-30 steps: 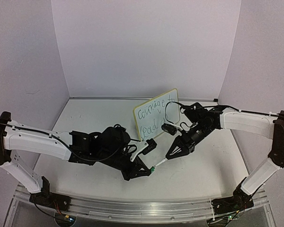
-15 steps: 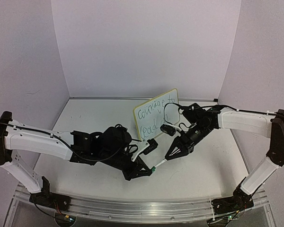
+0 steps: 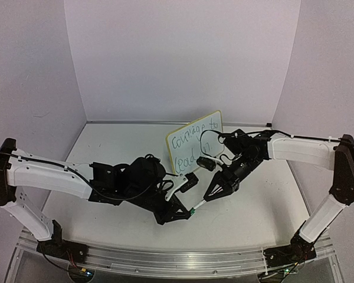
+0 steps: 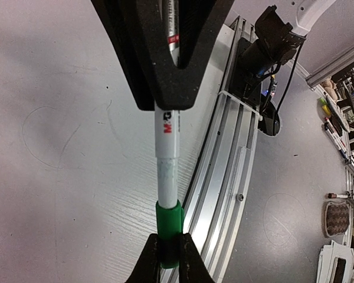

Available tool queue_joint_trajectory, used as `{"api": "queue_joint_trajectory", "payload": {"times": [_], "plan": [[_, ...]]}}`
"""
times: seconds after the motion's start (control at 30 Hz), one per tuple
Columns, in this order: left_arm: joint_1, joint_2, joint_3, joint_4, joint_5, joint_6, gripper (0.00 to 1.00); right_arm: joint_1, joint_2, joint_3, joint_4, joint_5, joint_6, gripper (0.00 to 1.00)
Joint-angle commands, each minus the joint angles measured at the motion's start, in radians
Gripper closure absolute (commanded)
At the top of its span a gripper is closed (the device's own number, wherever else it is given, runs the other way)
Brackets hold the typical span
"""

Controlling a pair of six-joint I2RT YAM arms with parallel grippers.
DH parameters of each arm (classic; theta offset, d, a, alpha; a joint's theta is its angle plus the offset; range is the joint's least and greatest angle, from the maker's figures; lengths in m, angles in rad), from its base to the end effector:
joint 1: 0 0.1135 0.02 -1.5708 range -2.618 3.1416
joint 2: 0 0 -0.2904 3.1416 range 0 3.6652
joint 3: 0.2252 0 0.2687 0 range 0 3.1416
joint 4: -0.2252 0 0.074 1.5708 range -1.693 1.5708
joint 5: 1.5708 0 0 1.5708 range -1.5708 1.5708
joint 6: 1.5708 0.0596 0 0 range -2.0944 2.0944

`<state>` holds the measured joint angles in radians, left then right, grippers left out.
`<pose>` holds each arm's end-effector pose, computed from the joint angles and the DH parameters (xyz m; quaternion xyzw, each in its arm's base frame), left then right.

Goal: Write a sentence on the whiteboard
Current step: Insert the whiteboard marker without the cap into the pen cap.

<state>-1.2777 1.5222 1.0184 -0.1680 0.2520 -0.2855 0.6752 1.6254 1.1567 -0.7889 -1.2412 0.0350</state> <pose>0.0919 -0.3560 0.2477 0.4733 0.7598 -0.3840 0.2262 0.2187 0.2474 0.2499 0.3389 -0.7342 -0.5827 0.0807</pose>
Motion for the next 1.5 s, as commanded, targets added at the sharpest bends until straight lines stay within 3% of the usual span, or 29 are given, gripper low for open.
{"api": "queue_joint_trajectory", "payload": {"times": [0.0,0.37,1.47], "plan": [[-0.004,0.011,0.065,0.022,0.022,0.017,1.00,0.031,0.026,0.050,-0.020,0.023,-0.027,1.00],[-0.002,0.042,0.103,0.037,0.066,0.011,1.00,0.105,0.055,0.082,-0.021,0.074,-0.026,1.00],[0.085,0.046,0.095,0.290,0.171,-0.010,1.00,0.167,0.095,0.101,0.006,-0.052,-0.096,1.00]]}}
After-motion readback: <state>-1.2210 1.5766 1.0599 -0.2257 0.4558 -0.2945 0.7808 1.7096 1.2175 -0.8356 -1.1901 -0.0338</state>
